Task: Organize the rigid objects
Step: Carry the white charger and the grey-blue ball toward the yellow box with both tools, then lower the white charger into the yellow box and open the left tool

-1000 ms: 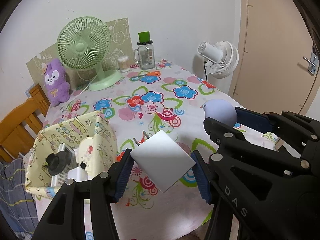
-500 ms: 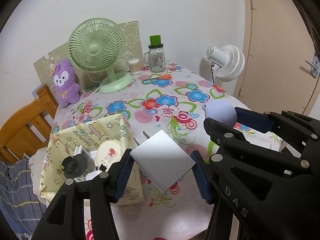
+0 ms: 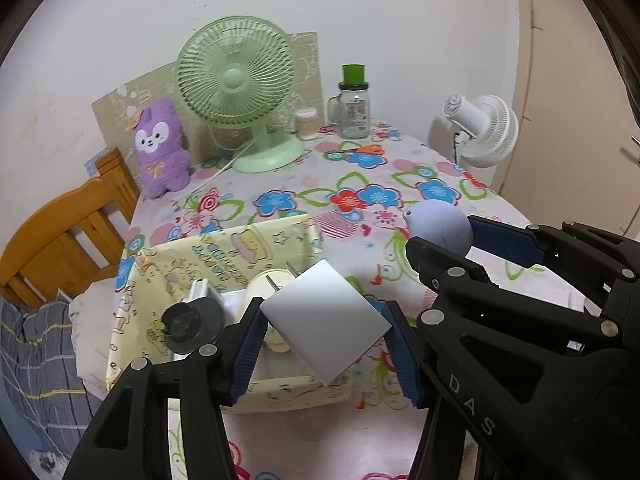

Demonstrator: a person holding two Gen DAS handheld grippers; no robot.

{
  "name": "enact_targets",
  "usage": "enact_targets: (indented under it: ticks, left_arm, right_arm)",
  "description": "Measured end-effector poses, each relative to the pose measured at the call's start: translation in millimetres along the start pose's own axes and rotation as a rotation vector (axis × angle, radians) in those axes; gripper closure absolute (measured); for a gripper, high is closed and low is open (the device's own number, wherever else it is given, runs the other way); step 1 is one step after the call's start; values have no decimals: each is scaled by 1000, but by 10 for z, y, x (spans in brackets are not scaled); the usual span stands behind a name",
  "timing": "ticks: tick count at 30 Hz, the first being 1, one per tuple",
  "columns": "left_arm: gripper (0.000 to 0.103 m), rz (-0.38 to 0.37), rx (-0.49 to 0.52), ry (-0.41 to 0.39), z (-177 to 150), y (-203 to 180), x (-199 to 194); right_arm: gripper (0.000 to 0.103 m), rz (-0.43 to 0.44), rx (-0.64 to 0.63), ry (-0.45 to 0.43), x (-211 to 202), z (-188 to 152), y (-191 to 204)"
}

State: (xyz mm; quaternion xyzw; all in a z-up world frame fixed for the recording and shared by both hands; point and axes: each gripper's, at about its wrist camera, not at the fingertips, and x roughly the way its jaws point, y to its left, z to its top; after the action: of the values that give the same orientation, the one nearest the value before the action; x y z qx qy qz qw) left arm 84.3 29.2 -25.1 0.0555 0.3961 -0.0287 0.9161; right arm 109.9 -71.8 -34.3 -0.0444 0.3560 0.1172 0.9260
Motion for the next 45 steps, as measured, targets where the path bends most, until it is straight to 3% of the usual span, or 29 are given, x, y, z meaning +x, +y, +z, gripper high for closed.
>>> enact_targets:
  ticks: [17, 41, 43, 45]
  left_arm:
    - [43, 27, -71, 36, -51, 476, 215]
    - [42, 8, -135, 138, -151, 788, 730]
    - [37, 5, -133, 130, -154, 791, 723]
    - [25, 2, -142, 120, -141, 799, 704]
  right_arm:
    - [63, 66, -66, 41, 360, 162, 486]
    - [63, 93, -140, 84, 825, 256, 737]
    - [63, 86, -151, 82, 831, 256, 750]
    - [63, 84, -152, 80, 824, 262, 754]
